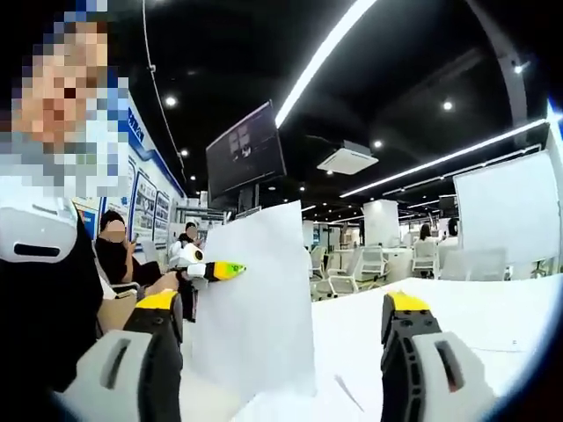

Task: Organize the stack of printing papers by aligning and flattening the scattered papers on the table

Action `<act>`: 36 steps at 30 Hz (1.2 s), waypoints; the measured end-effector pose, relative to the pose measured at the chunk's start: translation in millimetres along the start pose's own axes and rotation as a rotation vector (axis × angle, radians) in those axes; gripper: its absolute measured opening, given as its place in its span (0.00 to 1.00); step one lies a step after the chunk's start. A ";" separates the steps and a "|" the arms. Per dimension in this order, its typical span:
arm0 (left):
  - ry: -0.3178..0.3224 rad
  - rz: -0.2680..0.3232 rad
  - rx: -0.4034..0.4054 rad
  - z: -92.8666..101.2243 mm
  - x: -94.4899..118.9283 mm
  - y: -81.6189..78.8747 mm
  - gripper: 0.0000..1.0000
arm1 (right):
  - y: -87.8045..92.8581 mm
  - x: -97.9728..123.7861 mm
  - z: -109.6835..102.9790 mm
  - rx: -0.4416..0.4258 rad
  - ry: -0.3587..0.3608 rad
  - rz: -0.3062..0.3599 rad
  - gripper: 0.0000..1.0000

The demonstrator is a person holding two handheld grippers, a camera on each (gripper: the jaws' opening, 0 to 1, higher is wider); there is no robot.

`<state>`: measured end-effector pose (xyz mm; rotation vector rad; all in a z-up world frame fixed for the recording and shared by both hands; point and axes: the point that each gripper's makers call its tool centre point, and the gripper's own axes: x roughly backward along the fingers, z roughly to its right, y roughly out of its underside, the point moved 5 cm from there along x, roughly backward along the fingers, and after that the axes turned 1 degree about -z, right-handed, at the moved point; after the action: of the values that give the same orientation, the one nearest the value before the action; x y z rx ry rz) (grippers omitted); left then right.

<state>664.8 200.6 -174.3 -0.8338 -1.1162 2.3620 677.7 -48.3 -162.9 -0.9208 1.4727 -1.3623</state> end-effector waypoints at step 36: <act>-0.199 0.126 0.208 -86.8 29.4 18.7 0.06 | 16.3 6.1 7.0 0.003 0.037 -0.052 0.88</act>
<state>698.6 254.4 -243.0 -0.6234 -0.8912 2.6581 683.2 -54.5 -179.8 -0.9428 1.4833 -1.4258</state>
